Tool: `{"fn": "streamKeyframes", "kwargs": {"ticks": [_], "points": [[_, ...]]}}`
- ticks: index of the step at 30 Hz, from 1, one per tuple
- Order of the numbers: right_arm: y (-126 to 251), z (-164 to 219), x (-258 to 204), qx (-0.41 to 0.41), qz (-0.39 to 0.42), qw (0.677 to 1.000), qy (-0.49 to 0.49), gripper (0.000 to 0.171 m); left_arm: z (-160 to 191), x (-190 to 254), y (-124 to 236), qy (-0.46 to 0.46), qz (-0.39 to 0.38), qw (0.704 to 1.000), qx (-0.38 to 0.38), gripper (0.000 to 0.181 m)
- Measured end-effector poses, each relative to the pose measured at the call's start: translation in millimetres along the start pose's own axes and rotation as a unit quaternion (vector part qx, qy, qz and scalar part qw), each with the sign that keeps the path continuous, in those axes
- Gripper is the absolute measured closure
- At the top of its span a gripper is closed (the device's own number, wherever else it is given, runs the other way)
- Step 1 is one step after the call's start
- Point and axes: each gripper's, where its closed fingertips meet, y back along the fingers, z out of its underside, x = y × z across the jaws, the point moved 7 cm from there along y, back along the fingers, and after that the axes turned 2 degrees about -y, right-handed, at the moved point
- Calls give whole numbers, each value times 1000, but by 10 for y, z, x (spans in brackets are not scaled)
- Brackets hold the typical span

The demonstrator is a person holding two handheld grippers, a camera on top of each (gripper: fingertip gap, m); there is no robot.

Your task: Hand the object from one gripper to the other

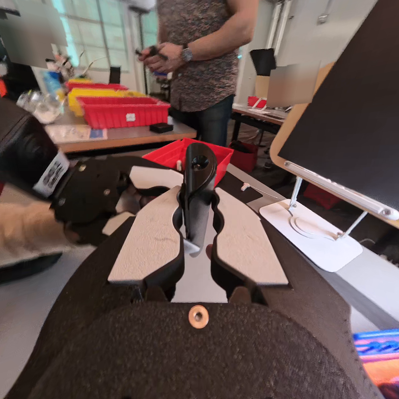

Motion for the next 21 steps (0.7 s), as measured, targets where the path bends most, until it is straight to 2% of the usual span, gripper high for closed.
{"fn": "streamKeyframes", "kwargs": {"ticks": [3,6,9,13,21], "points": [[195,-107,29,-23,-42,998,44,147,-108,4,83,91,148,984,40,128],[332,-137,-51,-49,-119,990,61,147,-150,-23,181,184,274,941,68,128],[267,-31,-195,-70,-177,979,73,147,-129,35,231,212,359,907,61,134],[139,79,-339,-84,-220,970,64,147,-135,122,261,156,366,916,55,158],[141,43,-353,-63,-224,971,45,147,-163,124,249,182,374,905,85,159]]}}
